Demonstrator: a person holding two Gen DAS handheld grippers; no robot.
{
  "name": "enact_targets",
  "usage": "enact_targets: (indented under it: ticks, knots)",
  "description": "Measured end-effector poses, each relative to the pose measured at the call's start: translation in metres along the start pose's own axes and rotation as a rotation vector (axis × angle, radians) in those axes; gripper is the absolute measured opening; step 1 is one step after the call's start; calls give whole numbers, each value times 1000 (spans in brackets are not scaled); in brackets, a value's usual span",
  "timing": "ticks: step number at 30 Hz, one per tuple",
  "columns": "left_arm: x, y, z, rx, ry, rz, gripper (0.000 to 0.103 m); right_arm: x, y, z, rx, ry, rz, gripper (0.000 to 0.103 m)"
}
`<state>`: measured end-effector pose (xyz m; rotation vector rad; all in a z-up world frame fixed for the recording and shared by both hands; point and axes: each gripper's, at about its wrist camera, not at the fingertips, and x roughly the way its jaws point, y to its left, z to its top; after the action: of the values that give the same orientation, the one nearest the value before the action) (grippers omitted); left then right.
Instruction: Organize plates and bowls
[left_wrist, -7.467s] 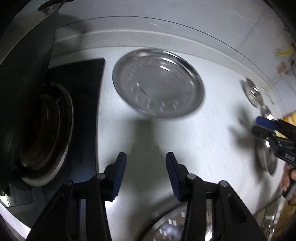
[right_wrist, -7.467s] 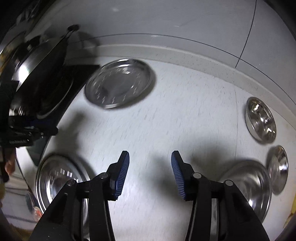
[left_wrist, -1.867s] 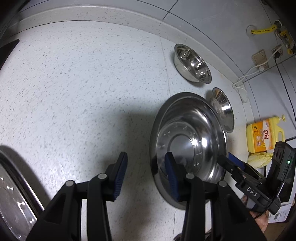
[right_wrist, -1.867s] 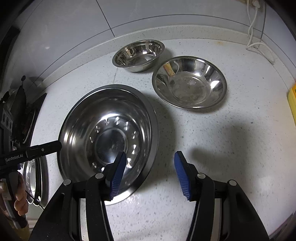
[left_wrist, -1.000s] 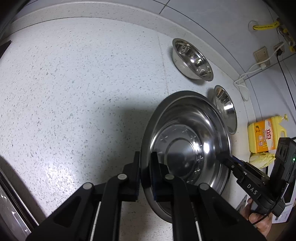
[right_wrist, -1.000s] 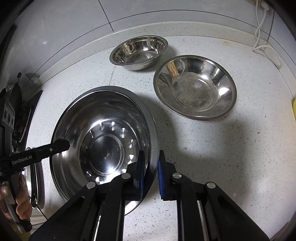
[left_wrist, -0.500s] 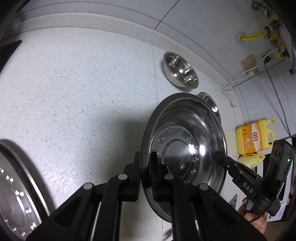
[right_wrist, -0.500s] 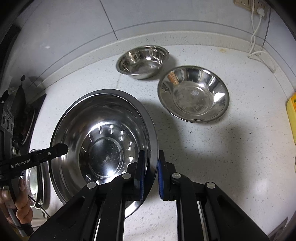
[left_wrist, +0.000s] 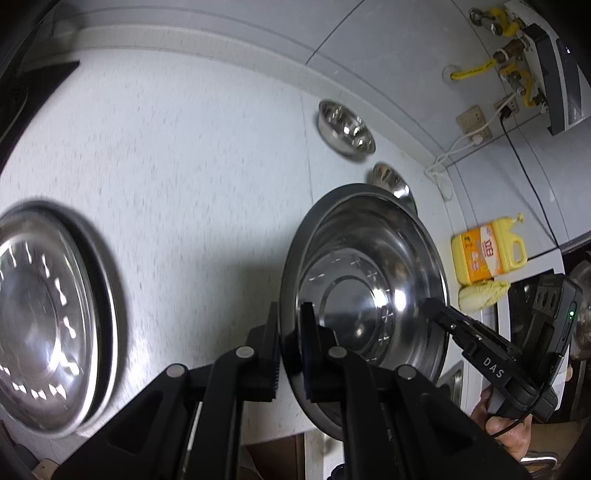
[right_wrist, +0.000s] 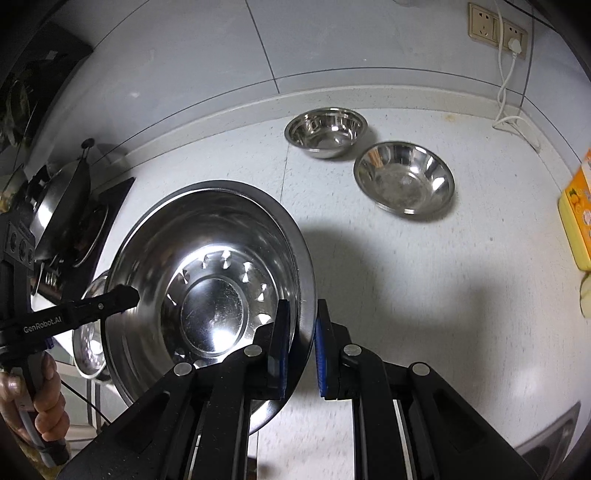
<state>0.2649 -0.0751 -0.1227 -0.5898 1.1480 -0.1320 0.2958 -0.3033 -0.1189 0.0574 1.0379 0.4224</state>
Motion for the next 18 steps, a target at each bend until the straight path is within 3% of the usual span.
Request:
enact_targets:
  ticks: [8, 18]
  knots:
    - [38, 3, -28, -2, 65, 31, 8, 18, -12, -37, 28, 72, -29, 12]
    - [66, 1, -43, -11, 101, 53, 9, 36, -35, -47, 74, 105, -42, 11]
